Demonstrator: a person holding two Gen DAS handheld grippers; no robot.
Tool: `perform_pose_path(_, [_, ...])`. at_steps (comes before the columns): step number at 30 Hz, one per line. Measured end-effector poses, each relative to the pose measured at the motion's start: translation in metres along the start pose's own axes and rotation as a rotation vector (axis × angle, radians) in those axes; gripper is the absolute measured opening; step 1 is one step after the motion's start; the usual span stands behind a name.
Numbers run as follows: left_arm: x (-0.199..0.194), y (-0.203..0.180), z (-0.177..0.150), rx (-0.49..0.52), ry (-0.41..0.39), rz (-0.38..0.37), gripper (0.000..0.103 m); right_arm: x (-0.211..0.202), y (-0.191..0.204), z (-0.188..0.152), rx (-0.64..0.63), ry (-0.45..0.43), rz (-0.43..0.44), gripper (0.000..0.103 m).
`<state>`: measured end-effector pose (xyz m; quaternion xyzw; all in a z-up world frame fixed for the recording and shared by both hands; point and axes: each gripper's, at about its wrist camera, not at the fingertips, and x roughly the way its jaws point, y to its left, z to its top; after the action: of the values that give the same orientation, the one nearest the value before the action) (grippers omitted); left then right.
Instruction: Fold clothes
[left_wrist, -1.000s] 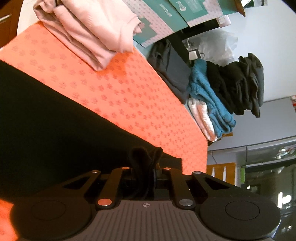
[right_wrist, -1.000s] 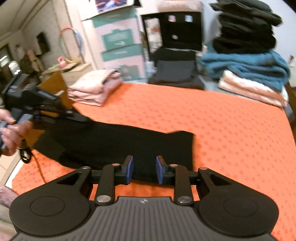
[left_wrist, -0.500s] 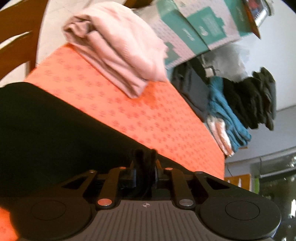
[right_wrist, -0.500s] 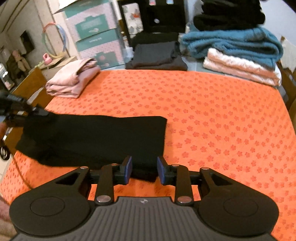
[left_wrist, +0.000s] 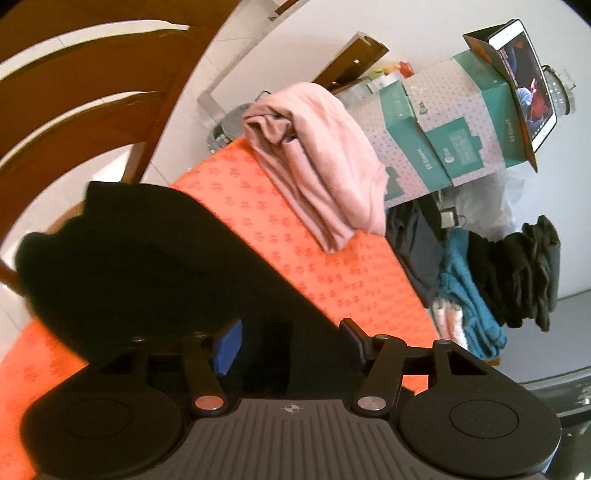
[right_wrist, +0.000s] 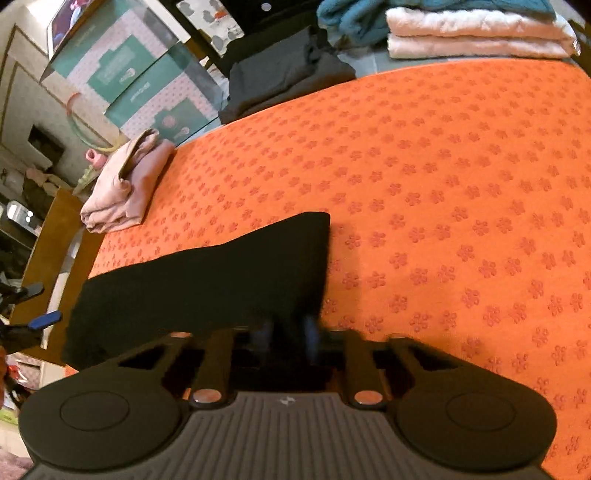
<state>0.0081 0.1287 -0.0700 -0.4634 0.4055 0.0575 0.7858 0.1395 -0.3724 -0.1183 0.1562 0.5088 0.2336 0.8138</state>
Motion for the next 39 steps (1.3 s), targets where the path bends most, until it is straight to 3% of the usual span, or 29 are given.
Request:
perform_pose_path(9, [-0.017, -0.001, -0.021, 0.062, 0.003, 0.081, 0.061, -0.047, -0.01, 0.008, 0.027, -0.1, -0.08, 0.009])
perform_pose_path(15, [-0.03, -0.002, -0.037, 0.078, -0.022, 0.119, 0.063, -0.088, -0.053, 0.007, 0.076, -0.141, -0.195, 0.01])
perform_pose_path(20, [-0.028, 0.008, -0.045, 0.018, -0.056, 0.13, 0.066, -0.116, -0.1, 0.004, 0.122, -0.143, -0.27, 0.011])
perform_pose_path(25, [-0.018, 0.011, -0.047, -0.014, -0.075, 0.12, 0.066, -0.13, -0.113, 0.001, 0.113, -0.166, -0.346, 0.014])
perform_pose_path(29, [-0.003, 0.013, -0.046, -0.05, -0.075, 0.125, 0.066, -0.134, -0.096, 0.005, 0.049, -0.182, -0.348, 0.031])
perform_pose_path(39, [0.006, 0.019, -0.045, -0.119, -0.113, 0.125, 0.066, -0.102, -0.031, -0.003, -0.096, -0.115, -0.273, 0.042])
